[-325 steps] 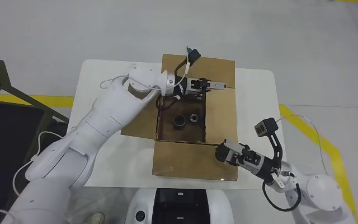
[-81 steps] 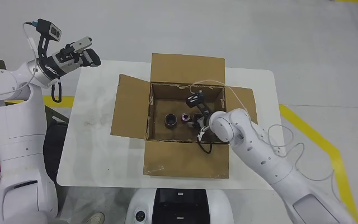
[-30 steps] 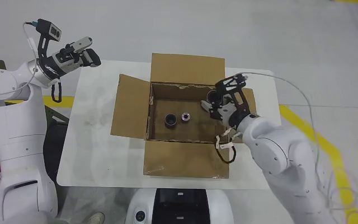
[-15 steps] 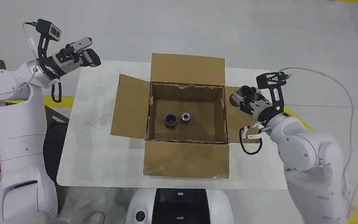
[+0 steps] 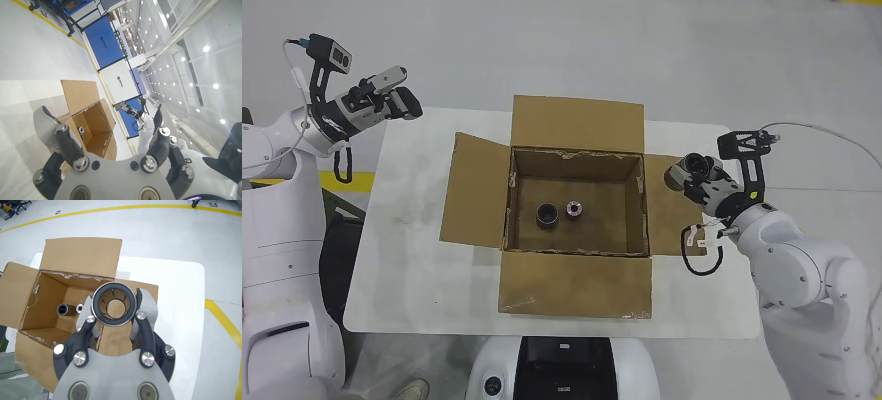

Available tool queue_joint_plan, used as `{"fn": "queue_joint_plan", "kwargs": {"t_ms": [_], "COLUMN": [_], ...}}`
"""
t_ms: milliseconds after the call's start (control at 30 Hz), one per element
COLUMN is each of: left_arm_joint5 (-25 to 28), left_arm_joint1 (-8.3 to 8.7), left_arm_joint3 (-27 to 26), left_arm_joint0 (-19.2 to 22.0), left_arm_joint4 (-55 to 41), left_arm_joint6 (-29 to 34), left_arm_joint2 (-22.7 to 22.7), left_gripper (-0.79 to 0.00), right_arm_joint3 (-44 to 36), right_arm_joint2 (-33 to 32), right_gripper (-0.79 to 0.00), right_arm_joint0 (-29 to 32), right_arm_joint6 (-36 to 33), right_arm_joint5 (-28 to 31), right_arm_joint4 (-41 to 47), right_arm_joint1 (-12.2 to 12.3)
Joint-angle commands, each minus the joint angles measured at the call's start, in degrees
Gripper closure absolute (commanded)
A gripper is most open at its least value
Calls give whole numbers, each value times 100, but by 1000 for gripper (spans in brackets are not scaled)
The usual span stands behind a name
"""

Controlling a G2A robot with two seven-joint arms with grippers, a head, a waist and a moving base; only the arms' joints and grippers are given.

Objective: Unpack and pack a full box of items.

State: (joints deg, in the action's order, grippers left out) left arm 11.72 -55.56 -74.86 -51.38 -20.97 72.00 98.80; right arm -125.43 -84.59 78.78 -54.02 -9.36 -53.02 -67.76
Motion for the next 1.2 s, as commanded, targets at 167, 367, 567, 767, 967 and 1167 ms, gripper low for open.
{"fn": "queue_joint_plan", "kwargs": {"t_ms": [167,367,567,767,967,1167], "left_arm_joint5": [0,0,0,0,0,0], "left_arm_joint1": [0,0,0,0,0,0], "left_arm_joint3": [0,0,0,0,0,0], "left_arm_joint0": [0,0,0,0,0,0], "left_arm_joint4": [0,0,0,0,0,0], "left_arm_joint6": [0,0,0,0,0,0], "left_arm_joint2": [0,0,0,0,0,0], "left_gripper": [-785,-785,-785,-785,-785,-785], "right_arm_joint3": [0,251,620,1273,2019,2618], "right_arm_joint2": [0,-119,-576,-660,-502,-441], "right_gripper": [0,0,0,0,0,0], "right_arm_joint0": [0,144,144,-43,-286,-362], "right_arm_joint6": [0,346,590,791,1085,1345], "right_arm_joint5": [0,182,28,-149,-361,-513], "right_arm_joint4": [0,-157,-147,-288,-367,-412], "right_arm_joint1": [0,20,42,44,16,-4]}}
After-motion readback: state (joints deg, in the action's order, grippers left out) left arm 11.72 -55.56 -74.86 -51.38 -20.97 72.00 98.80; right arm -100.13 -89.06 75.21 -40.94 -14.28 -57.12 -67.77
